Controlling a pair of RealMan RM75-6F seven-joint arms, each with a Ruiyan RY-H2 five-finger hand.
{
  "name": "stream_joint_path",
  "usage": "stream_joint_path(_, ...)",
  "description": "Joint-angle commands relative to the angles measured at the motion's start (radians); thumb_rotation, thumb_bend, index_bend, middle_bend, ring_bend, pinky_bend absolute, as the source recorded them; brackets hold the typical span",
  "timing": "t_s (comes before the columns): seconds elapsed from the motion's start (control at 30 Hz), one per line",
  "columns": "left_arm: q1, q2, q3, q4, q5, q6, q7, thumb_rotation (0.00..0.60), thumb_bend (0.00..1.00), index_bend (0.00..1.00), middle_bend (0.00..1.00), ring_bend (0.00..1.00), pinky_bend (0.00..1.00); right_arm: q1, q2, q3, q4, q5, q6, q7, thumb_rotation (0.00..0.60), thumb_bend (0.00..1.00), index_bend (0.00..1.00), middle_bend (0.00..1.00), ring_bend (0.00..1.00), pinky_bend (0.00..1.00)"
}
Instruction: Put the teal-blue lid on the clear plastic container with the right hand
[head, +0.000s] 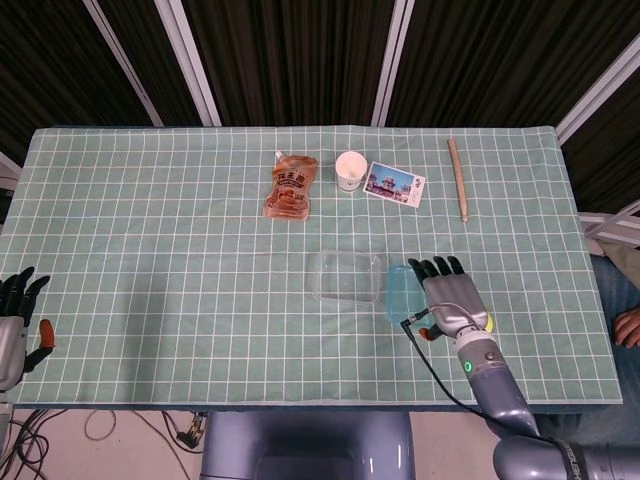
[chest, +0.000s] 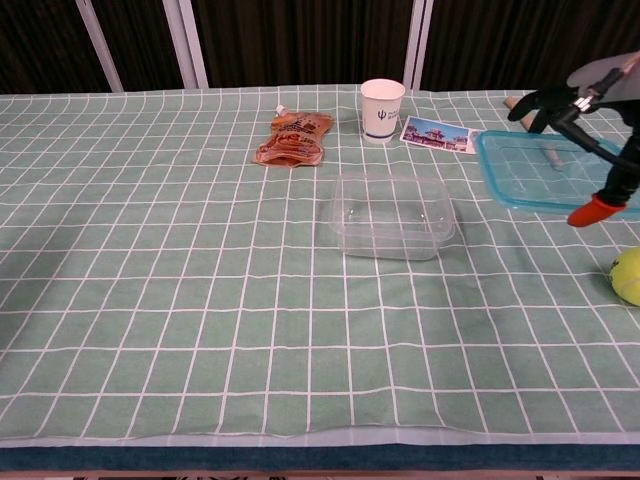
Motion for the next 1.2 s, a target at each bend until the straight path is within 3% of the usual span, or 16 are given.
stream_joint_path(0.03,-0.001,-0.003,-0.002,0.005,0.002,0.003,-0.004,0.600,0.64,0.11,0.00,0.00,0.00,0.173,-0.069,0.104,0.068,0.248,0.000,-0.087,0.600,0.22,0.00,0.41,0.06,0.00)
stream_joint_path(0.23,-0.005,-0.005,-0.002,0.010,-0.002,-0.008,-0.007,0.600,0.64,0.11,0.00,0.00,0.00,0.303,-0.147,0.154,0.153,0.424,0.031,-0.145,0.600,0.22,0.00,0.42,0.06,0.00)
stream_joint_path(0.4,-0.005,-0.003,-0.005,0.007,-0.008,-0.010,-0.011,0.600,0.64,0.11,0.00,0.00,0.00,0.356,-0.215,0.165,0.233,0.486,0.036,-0.146,0.600,0.22,0.00,0.42,0.07,0.00)
stream_joint_path(1.2,-0.006,0.004,-0.010,-0.003,-0.037,-0.025,-0.012,0.600,0.64,0.11,0.00,0.00,0.00,0.403,-0.408,0.161,0.427,0.400,0.037,-0.057,0.600,0.22,0.00,0.42,0.07,0.00)
